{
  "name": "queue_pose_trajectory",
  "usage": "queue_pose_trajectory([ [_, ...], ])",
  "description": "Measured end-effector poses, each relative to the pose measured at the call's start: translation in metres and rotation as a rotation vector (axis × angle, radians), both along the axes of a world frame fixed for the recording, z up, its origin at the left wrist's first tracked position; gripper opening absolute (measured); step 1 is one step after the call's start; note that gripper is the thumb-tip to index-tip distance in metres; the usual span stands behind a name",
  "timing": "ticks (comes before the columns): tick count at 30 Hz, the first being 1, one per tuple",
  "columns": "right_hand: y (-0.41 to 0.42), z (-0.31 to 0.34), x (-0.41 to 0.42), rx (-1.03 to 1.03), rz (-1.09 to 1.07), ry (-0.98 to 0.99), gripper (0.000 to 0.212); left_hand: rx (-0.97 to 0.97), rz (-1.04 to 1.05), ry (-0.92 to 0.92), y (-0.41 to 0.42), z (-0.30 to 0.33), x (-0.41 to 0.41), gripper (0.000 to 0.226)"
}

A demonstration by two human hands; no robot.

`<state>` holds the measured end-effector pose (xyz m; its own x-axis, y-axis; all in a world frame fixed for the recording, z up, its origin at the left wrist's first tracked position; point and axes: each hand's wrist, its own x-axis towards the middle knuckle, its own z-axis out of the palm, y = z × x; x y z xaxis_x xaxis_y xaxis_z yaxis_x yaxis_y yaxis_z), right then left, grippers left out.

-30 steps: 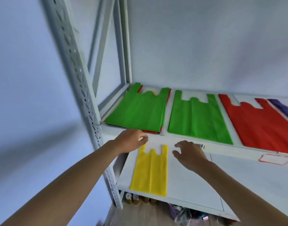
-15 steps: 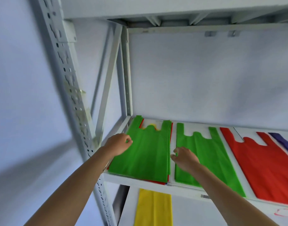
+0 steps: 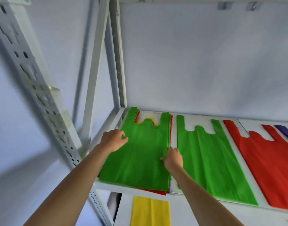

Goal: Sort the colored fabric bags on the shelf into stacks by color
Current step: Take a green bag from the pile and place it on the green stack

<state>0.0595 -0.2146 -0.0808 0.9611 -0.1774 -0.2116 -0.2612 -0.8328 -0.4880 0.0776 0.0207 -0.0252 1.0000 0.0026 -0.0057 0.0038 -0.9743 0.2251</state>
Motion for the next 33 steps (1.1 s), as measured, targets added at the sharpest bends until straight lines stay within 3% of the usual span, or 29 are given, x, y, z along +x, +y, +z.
queue_pose_trajectory([
  [4, -0.004, -0.008, 0.013, 0.141, -0.146, -0.02, 0.029, 0.014, 0.016, 0.01, 0.009, -0.007, 0.005, 0.032],
  [8, -0.017, -0.011, 0.012, 0.166, -0.162, -0.02, 0.007, -0.068, 0.051, 0.045, 0.008, -0.017, 0.001, 0.032],
  [14, -0.035, -0.02, -0.008, 0.179, -0.145, -0.092, 0.029, -0.111, 0.078, 0.1, 0.005, -0.048, 0.001, 0.044],
  [18, -0.035, -0.03, -0.007, 0.238, -0.164, -0.133, 0.017, 0.1, 0.101, 0.114, -0.004, -0.06, 0.012, 0.067],
  [26, -0.025, -0.037, 0.0, 0.27, -0.209, -0.267, 0.045, 0.07, 0.028, -0.17, -0.028, -0.08, 0.01, 0.043],
  [30, -0.02, -0.035, 0.003, 0.282, -0.226, -0.176, 0.039, -0.056, 0.006, -0.156, -0.035, -0.082, 0.008, 0.044],
  [33, -0.018, -0.031, 0.005, 0.337, -0.247, -0.106, 0.037, -0.325, 0.167, -0.011, -0.035, -0.069, 0.015, 0.05],
])
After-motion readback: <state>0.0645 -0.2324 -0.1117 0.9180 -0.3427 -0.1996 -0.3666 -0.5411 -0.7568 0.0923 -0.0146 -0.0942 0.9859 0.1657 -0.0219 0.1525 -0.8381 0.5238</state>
